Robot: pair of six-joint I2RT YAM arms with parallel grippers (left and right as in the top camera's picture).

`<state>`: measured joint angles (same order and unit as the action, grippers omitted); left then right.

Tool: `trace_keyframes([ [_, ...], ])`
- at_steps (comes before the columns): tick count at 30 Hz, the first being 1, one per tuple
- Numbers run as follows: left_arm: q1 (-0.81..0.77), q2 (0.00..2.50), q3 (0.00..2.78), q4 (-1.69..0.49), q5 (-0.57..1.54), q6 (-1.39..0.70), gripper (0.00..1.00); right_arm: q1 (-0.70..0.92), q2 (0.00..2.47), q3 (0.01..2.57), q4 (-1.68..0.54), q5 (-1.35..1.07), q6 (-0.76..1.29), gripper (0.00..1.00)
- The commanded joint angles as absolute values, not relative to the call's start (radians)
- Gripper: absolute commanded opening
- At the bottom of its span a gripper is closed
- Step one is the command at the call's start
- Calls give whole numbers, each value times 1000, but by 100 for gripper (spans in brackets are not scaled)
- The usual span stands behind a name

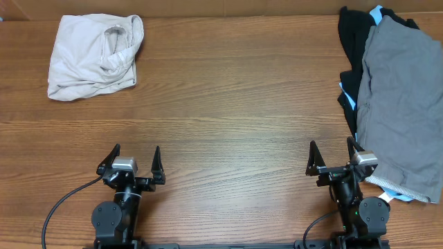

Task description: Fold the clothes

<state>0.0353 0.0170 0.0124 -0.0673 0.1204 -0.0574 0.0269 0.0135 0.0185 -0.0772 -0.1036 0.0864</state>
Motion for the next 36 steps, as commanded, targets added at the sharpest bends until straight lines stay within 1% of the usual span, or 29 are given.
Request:
trace_keyframes([
  [1,42,5,5,-67,123,-75,100,29,3,8,-72,-97,94,100],
  [36,41,5,5,-66,124,-75,100,29,3,8,-72,-97,94,100],
])
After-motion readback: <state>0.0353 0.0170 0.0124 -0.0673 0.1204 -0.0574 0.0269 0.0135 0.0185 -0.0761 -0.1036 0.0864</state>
